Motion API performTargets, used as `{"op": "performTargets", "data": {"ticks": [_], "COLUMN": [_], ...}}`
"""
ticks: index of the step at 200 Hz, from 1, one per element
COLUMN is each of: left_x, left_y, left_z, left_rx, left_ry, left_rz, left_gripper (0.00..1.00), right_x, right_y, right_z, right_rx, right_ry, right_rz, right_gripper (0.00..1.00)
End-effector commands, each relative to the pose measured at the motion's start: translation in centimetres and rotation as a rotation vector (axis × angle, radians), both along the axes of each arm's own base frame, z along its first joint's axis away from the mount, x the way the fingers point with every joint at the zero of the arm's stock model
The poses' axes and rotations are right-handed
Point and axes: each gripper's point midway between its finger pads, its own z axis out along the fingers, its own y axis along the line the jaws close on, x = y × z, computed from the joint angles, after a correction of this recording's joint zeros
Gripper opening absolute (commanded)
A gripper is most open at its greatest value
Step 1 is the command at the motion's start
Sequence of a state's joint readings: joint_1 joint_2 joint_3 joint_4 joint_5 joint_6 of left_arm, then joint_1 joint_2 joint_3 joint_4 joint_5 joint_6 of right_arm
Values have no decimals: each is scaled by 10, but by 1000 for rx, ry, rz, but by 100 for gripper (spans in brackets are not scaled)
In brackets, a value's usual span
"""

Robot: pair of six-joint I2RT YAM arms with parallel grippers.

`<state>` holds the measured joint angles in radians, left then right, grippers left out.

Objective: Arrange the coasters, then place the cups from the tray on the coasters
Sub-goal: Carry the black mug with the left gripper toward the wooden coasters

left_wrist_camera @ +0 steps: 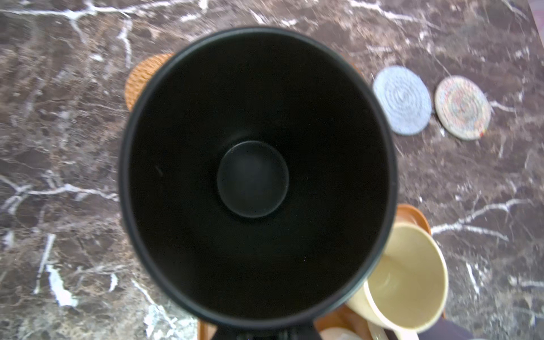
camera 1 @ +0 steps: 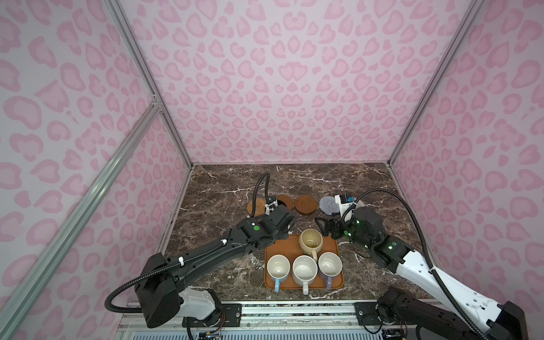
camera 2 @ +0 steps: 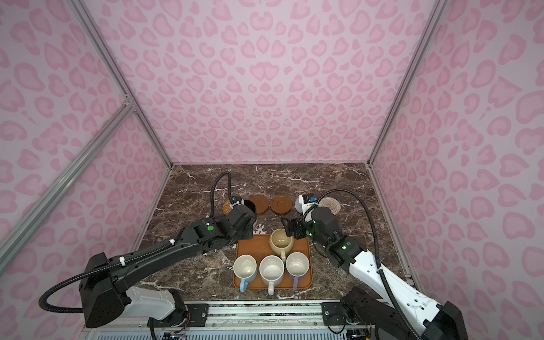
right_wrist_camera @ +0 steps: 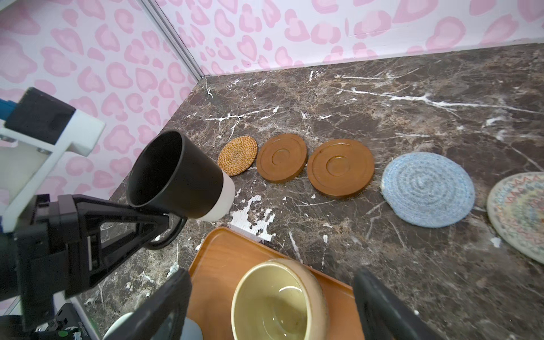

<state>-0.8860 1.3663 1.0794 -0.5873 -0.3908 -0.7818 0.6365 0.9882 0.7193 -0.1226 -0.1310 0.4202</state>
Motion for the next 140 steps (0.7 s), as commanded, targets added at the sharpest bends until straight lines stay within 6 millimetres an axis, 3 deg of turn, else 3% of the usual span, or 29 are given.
{"op": "performTargets", "data": {"ticks": [1, 70, 140], "left_x": [18, 49, 82], "left_y": [6, 33, 53], "left_z": [18, 23, -7], "left_rx": [-22, -11, 39], "left_ry": [-76, -100, -32], "left_rz": [10, 38, 82], "left_gripper": [4, 3, 4], "right_x": [10, 40, 65], "right_y": [14, 49, 79], "right_z": [13, 6, -18], "right_rx": [12, -62, -158], "right_ry": [-48, -51, 3], "right_rz": [26, 60, 125], "right_gripper": [88, 88, 88]}}
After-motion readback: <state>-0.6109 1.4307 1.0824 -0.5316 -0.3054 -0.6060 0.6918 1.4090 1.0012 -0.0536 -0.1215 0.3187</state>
